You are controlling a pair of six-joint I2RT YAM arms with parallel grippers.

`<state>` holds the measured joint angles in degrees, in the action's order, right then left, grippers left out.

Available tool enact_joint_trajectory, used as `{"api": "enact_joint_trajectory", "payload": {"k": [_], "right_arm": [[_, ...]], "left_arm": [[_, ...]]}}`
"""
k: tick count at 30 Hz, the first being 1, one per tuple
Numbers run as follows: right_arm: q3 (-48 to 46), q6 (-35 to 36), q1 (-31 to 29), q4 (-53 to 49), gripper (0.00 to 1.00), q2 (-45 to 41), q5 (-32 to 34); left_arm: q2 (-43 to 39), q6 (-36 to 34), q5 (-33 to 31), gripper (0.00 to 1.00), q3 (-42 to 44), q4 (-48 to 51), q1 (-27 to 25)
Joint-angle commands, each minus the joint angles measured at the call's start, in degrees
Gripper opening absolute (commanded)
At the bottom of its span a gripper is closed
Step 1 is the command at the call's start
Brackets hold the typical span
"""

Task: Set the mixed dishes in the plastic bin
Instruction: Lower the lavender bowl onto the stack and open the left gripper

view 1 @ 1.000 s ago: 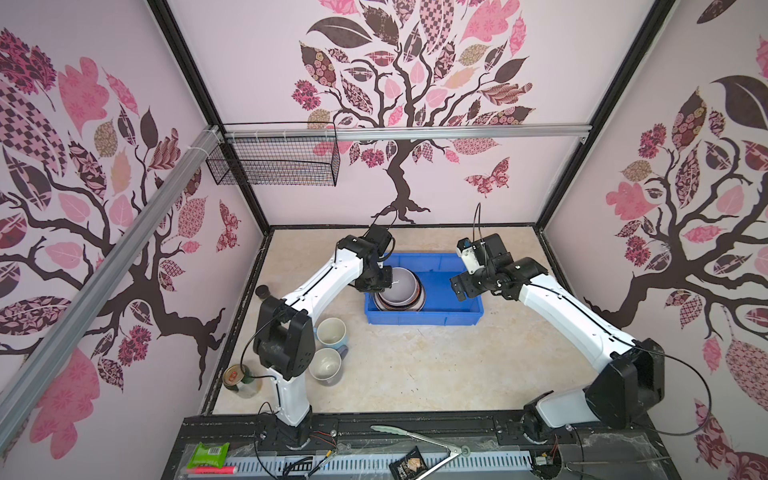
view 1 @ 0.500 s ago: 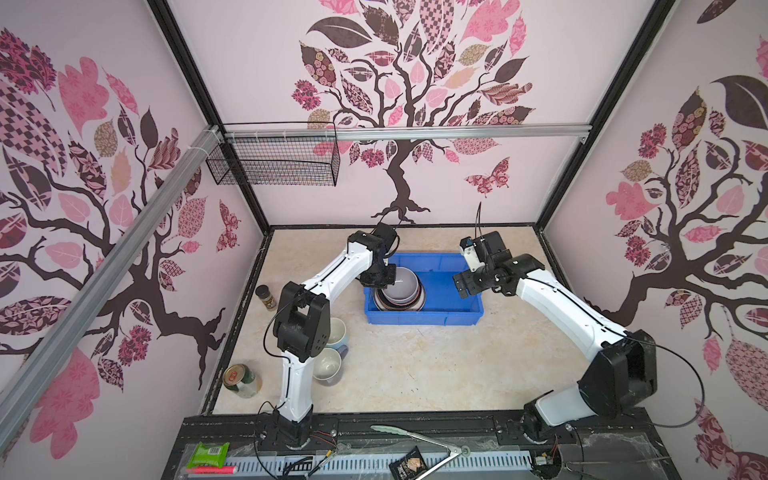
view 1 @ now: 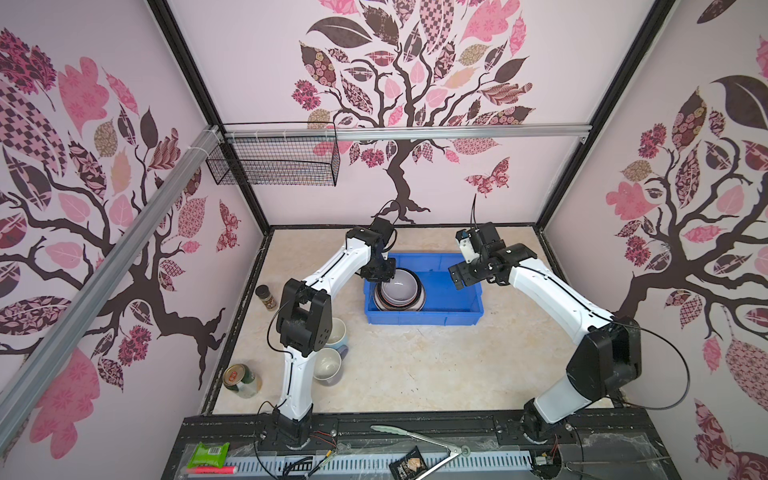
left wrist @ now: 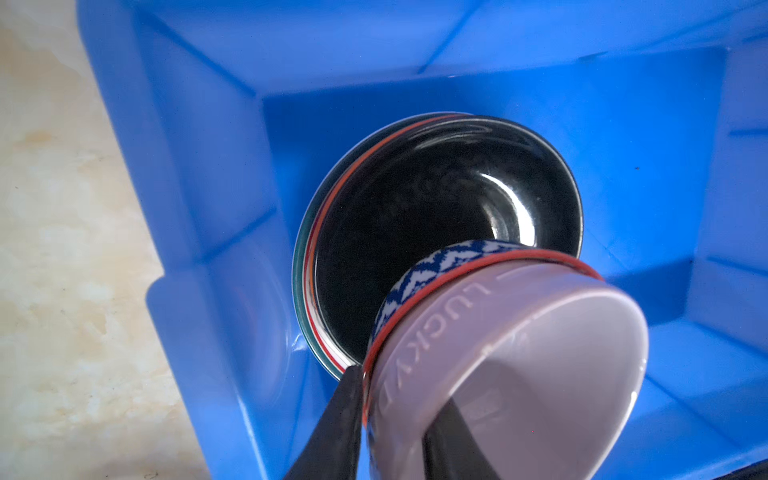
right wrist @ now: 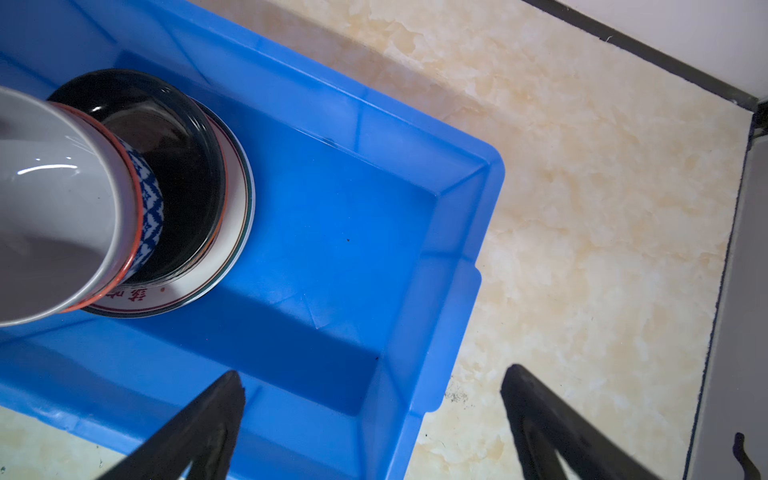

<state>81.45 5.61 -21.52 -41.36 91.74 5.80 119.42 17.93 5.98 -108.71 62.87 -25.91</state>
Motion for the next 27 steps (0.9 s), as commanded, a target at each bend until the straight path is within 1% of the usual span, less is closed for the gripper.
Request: {"api": "enact_joint_trajectory", "payload": {"k": [1, 12, 17, 18, 27], "right_arm": [[3.0, 0.66, 0.42, -1.86, 1.0, 1.74, 0.04], [4.81, 1.17, 0.73, -1.97, 1.0, 3.96, 0.93], [5.34, 1.25, 0.69, -2.11, 1.0, 4.5, 0.63], [5.38, 1.17, 0.69, -2.21, 0.99, 4.63, 0.61], [5.47, 1.07, 0.69, -2.66, 0.99, 4.93, 0.31]], "left_arm": [[1.56, -0.79, 0.72, 0.33, -4.02, -0.86, 0.72], [0.08, -1.59, 0.94, 0.33, -4.4, -0.03, 2.36], [-1.19, -1.5, 2.26, 0.33, -2.92, -0.76, 2.39], [-1.41, -1.36, 2.45, 0.33, -1.2, -0.88, 2.43], [-5.04, -0.88, 3.16, 0.36, 0.63, -2.35, 2.47]]}}
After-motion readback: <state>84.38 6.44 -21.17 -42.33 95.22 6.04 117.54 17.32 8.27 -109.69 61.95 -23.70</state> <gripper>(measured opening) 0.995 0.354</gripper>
